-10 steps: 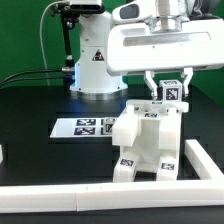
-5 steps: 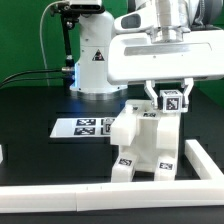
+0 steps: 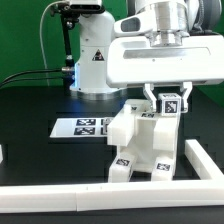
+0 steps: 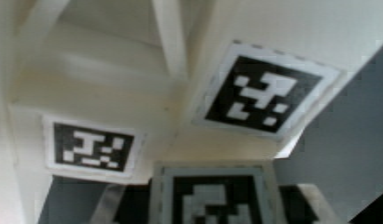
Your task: Assemble chair
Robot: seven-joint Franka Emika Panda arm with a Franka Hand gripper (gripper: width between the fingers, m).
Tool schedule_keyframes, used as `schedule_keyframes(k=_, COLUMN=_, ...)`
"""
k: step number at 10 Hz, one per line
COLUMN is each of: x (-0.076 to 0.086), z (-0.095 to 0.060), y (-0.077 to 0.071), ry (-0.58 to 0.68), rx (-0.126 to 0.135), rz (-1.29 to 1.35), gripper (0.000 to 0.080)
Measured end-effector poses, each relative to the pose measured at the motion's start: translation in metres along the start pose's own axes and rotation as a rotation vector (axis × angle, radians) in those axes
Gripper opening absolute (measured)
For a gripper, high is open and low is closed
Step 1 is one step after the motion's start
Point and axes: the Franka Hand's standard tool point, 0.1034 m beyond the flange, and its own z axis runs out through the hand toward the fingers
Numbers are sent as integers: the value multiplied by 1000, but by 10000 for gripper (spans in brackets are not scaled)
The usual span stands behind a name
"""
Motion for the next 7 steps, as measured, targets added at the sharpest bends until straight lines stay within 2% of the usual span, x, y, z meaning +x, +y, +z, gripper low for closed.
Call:
schedule_keyframes(k=1, x=0, z=0, y=0, ry=0, rx=0, rz=0, gripper=271)
schedule_keyframes(k=2, x=0, z=0, y=0, ry=-1, rx=0, rz=1, gripper=360)
schedule_keyframes(k=3, x=0, z=0, y=0, ry=-1, rx=0, rz=1, gripper=558)
schedule_keyframes(k=4, x=0, z=0, y=0, ry=-1, rx=0, rz=1, gripper=621)
schedule_keyframes(k=6, x=0, z=0, y=1, ry=-3, rx=0, rz=1, gripper=645)
schedule_keyframes(k=7, x=-1, z=-2, y=-2, ry=-49, rx=14, rz=12, gripper=645)
